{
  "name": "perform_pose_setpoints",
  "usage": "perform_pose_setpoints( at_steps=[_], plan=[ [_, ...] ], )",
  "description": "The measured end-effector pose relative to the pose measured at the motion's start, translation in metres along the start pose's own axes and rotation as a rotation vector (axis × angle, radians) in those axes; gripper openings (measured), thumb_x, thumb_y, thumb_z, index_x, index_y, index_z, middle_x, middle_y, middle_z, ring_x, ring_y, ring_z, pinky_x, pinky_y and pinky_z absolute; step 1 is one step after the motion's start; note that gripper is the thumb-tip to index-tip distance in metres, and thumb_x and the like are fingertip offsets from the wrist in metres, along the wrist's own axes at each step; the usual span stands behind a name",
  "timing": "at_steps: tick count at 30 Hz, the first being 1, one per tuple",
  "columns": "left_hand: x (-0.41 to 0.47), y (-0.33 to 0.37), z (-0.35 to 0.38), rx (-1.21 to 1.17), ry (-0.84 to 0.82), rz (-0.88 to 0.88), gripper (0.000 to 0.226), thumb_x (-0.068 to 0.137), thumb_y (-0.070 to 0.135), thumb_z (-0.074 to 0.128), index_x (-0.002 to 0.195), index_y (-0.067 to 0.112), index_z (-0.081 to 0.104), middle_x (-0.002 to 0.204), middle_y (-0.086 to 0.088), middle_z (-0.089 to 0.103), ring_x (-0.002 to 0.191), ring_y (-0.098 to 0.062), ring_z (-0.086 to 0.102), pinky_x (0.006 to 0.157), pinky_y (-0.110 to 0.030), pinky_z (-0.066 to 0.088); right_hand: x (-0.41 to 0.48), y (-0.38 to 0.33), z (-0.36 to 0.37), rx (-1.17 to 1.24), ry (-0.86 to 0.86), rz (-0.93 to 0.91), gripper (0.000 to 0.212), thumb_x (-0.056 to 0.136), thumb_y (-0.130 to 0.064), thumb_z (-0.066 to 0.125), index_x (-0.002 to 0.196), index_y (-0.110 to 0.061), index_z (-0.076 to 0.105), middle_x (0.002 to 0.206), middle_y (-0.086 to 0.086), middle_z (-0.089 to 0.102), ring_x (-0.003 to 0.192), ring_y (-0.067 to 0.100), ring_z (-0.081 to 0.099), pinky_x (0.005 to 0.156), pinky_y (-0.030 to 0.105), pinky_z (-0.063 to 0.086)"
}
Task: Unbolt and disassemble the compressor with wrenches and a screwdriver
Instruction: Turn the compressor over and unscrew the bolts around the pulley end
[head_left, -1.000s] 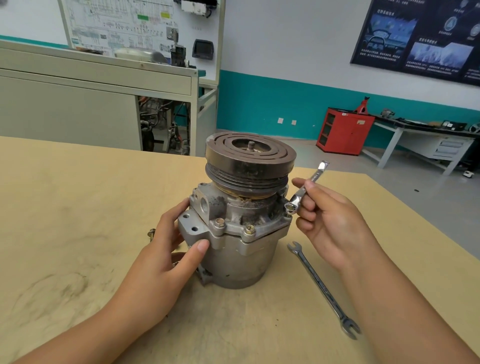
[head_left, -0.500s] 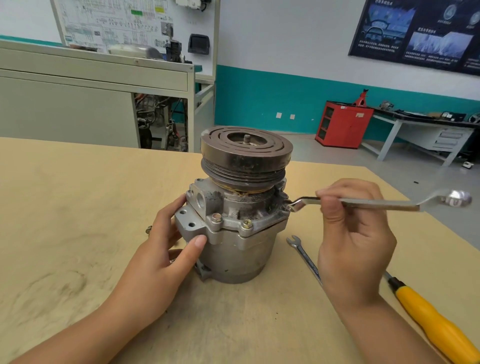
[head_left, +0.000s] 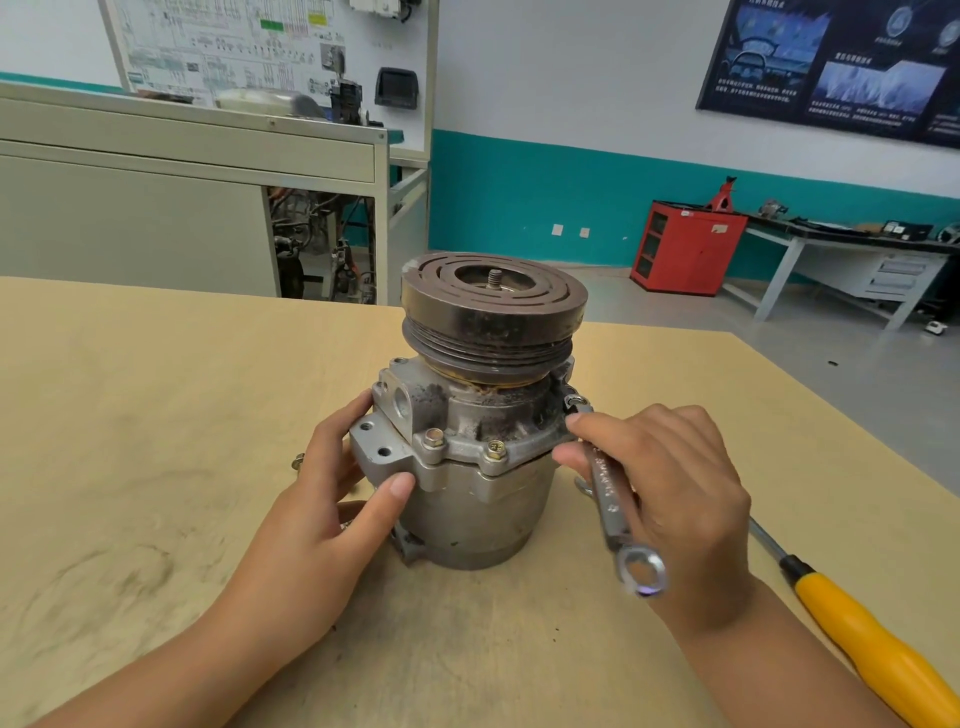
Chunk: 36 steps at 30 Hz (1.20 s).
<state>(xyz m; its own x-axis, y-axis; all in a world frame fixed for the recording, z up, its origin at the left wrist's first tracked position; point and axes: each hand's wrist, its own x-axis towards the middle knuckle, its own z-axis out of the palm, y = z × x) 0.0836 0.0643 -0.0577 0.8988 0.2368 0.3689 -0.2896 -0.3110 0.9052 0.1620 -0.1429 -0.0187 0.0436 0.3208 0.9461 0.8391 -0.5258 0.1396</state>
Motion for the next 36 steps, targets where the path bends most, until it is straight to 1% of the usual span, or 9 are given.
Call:
perform_pose_setpoints(
  at_steps=[5,9,12,18,21,24,31,33,36],
  plan=[
    [-0.001,0.0,0.0,0.0,0.001,-0.001,0.059,0.07,0.055,0.051,0.125,0.059,0.031,0.116,0.039,0.056,0.112,0.01,0.054,0.075,-0.002,0.043,-0.002,-0.002,0.001,0.095,0.007,0.089,0.022,0.082,-0.021,0.066,0.083,0.001,0.072,0.071,-0.003,0.064,0.063,0.015,0.052,0.06,0.035,0.043],
    [-0.001,0.0,0.0,-0.003,0.001,0.0,0.063,0.069,0.056,0.051,0.129,0.053,0.032,0.119,0.038,0.055,0.113,0.009,0.054,0.075,-0.002,0.042,-0.008,-0.001,0.003,0.354,0.028,0.387,0.035,0.098,-0.04,0.042,0.096,-0.013,0.064,0.081,-0.014,0.059,0.073,0.007,0.053,0.067,0.021,0.046],
    [-0.001,-0.001,0.0,-0.008,0.001,-0.003,0.062,0.069,0.055,0.051,0.128,0.054,0.032,0.119,0.037,0.056,0.114,0.008,0.054,0.076,-0.002,0.042,-0.009,-0.003,0.007,0.589,0.093,0.614,0.021,0.099,-0.032,0.038,0.092,-0.024,0.056,0.075,-0.009,0.055,0.066,0.009,0.052,0.062,0.02,0.046],
    [-0.001,-0.001,0.0,-0.003,0.002,0.003,0.064,0.069,0.055,0.051,0.13,0.052,0.031,0.118,0.038,0.056,0.113,0.008,0.054,0.076,-0.002,0.042,0.003,0.0,0.01,0.821,0.163,1.08,0.024,0.102,-0.022,0.037,0.089,-0.022,0.057,0.076,-0.013,0.06,0.068,0.006,0.055,0.068,0.025,0.047],
    [0.0,0.0,0.001,0.005,0.004,0.002,0.063,0.069,0.055,0.051,0.129,0.053,0.031,0.117,0.039,0.056,0.112,0.009,0.055,0.075,-0.001,0.041,0.009,0.006,0.01,1.096,0.258,1.295,0.018,0.101,-0.014,0.039,0.099,-0.014,0.057,0.074,-0.006,0.065,0.057,0.005,0.054,0.059,0.02,0.048],
    [0.0,0.0,0.001,0.005,0.012,0.002,0.063,0.068,0.056,0.05,0.128,0.053,0.032,0.115,0.04,0.056,0.11,0.01,0.055,0.074,0.0,0.041,0.014,0.008,0.014,1.202,0.37,1.414,0.013,0.098,-0.01,0.046,0.11,-0.009,0.051,0.071,0.0,0.069,0.052,0.005,0.051,0.056,0.017,0.048],
    [0.0,0.0,0.001,0.005,0.006,-0.009,0.063,0.068,0.057,0.05,0.127,0.056,0.031,0.115,0.041,0.055,0.111,0.01,0.055,0.075,-0.001,0.041,0.024,0.01,0.021,1.258,0.439,1.455,0.005,0.099,-0.008,0.043,0.1,-0.007,0.048,0.067,0.004,0.07,0.048,0.006,0.057,0.057,0.019,0.053],
    [-0.001,0.0,0.0,0.002,0.005,-0.01,0.062,0.068,0.057,0.05,0.127,0.057,0.03,0.115,0.042,0.055,0.111,0.01,0.055,0.075,-0.002,0.042,0.025,0.006,0.014,1.166,0.476,1.305,0.004,0.1,-0.005,0.04,0.098,-0.008,0.043,0.068,0.004,0.069,0.051,0.012,0.061,0.061,0.023,0.054],
    [0.0,0.001,0.0,-0.001,0.001,-0.007,0.06,0.068,0.057,0.05,0.125,0.058,0.031,0.115,0.042,0.054,0.111,0.011,0.054,0.076,-0.003,0.042,0.019,-0.002,0.004,0.838,0.378,0.898,0.016,0.099,-0.001,0.04,0.092,-0.015,0.038,0.076,0.005,0.066,0.058,0.019,0.066,0.067,0.031,0.056]
  ],
)
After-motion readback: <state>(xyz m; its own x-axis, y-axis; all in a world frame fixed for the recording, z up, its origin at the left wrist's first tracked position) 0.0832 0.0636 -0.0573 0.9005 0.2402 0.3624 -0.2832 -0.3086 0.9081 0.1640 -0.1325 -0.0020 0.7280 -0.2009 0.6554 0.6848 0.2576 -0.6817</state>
